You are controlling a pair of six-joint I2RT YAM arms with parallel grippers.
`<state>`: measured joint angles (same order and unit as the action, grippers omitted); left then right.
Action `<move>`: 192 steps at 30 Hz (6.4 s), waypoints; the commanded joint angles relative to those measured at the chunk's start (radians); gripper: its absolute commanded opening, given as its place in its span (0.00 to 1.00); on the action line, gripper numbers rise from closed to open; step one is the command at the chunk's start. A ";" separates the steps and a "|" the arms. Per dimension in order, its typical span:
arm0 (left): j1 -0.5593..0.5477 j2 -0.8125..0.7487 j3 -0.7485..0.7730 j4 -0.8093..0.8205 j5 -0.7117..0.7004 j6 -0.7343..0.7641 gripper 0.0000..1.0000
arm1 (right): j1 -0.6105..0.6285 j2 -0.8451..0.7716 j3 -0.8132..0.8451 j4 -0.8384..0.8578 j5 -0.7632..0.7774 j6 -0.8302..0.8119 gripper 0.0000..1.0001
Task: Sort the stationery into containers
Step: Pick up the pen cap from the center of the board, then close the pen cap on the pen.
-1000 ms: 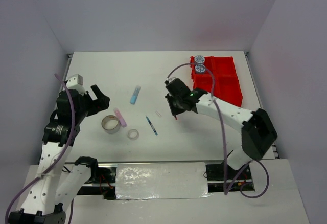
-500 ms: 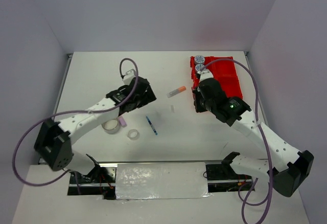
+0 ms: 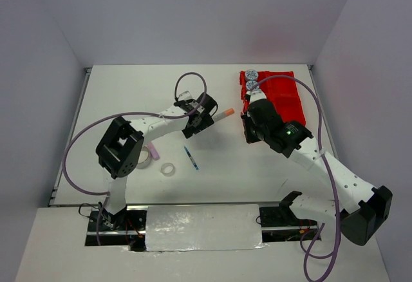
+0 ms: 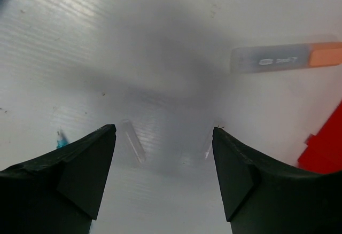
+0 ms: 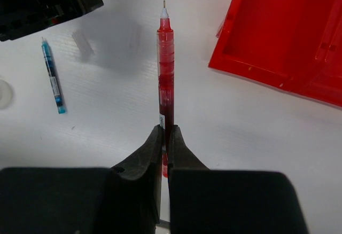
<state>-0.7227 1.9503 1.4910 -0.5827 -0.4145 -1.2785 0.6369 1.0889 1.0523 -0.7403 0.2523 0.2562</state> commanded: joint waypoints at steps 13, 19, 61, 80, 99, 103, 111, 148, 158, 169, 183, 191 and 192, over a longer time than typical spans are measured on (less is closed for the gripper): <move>-0.032 0.044 0.022 -0.161 -0.018 -0.165 0.83 | 0.007 -0.004 -0.012 0.045 -0.033 -0.020 0.00; -0.032 0.070 0.040 -0.184 -0.023 -0.188 0.80 | 0.014 -0.003 -0.012 0.042 -0.031 -0.023 0.00; -0.058 -0.109 -0.084 -0.072 -0.055 0.043 0.00 | 0.038 -0.064 -0.040 0.071 -0.074 -0.038 0.00; -0.058 -0.700 -0.139 0.210 0.089 0.639 0.00 | 0.046 -0.389 -0.472 0.728 -0.504 0.161 0.00; -0.057 -0.907 -0.388 0.567 0.398 0.590 0.00 | 0.274 -0.313 -0.502 1.052 -0.438 0.267 0.00; -0.057 -0.921 -0.417 0.636 0.407 0.576 0.00 | 0.282 -0.305 -0.492 1.042 -0.410 0.268 0.00; -0.057 -0.946 -0.445 0.656 0.407 0.559 0.00 | 0.291 -0.319 -0.489 1.035 -0.375 0.262 0.00; -0.057 -0.909 -0.474 0.699 0.445 0.533 0.00 | 0.303 -0.307 -0.430 0.992 -0.306 0.222 0.00; -0.057 -0.918 -0.485 0.707 0.451 0.527 0.00 | 0.303 -0.305 -0.416 0.977 -0.233 0.247 0.00; -0.057 -0.936 -0.502 0.724 0.422 0.508 0.00 | 0.305 -0.276 -0.399 0.981 -0.248 0.268 0.00; -0.057 -0.969 -0.514 0.733 0.372 0.502 0.00 | 0.316 -0.273 -0.417 0.987 -0.248 0.265 0.00; -0.057 -0.969 -0.517 0.745 0.371 0.495 0.00 | 0.325 -0.267 -0.419 0.987 -0.274 0.259 0.00; -0.057 -0.969 -0.512 0.744 0.373 0.498 0.00 | 0.326 -0.268 -0.419 0.986 -0.272 0.258 0.00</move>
<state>-0.7795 1.0042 0.9752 0.0906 -0.0326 -0.7677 0.9497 0.8181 0.6018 0.2169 -0.0193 0.5262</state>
